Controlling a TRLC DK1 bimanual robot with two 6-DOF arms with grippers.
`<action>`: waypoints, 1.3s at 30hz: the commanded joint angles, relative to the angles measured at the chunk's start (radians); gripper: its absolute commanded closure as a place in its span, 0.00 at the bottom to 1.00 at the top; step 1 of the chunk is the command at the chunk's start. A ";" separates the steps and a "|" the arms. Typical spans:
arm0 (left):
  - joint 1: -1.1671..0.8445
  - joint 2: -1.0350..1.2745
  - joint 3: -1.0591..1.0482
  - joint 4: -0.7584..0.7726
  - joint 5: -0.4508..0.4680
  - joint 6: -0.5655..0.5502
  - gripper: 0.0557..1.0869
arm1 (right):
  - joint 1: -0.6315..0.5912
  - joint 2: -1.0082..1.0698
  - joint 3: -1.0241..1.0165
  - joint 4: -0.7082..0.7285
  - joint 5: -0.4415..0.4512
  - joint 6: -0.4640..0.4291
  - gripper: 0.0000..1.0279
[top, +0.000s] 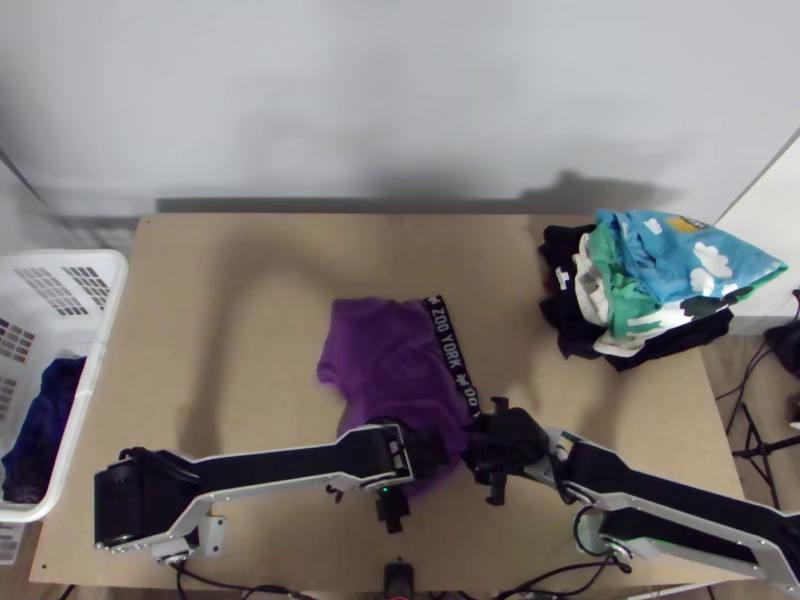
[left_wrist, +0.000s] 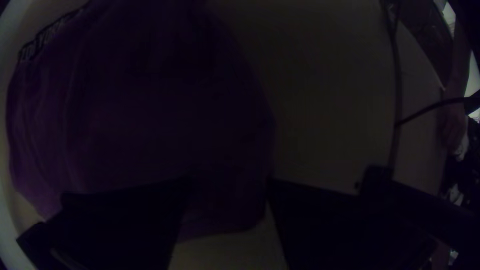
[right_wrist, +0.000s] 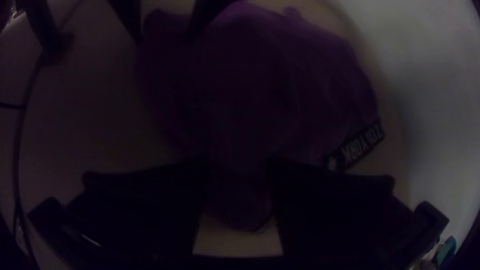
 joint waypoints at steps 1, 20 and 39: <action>0.006 0.016 0.012 0.000 0.005 0.004 0.46 | -0.013 0.009 -0.004 0.009 -0.032 -0.007 0.70; 0.147 -0.085 0.023 -0.022 0.026 0.063 0.75 | -0.062 -0.055 0.037 -0.019 -0.043 -0.018 0.91; 0.241 -0.314 -0.043 -0.131 0.276 0.110 0.86 | -0.024 -0.130 0.125 -0.286 -0.169 0.065 0.97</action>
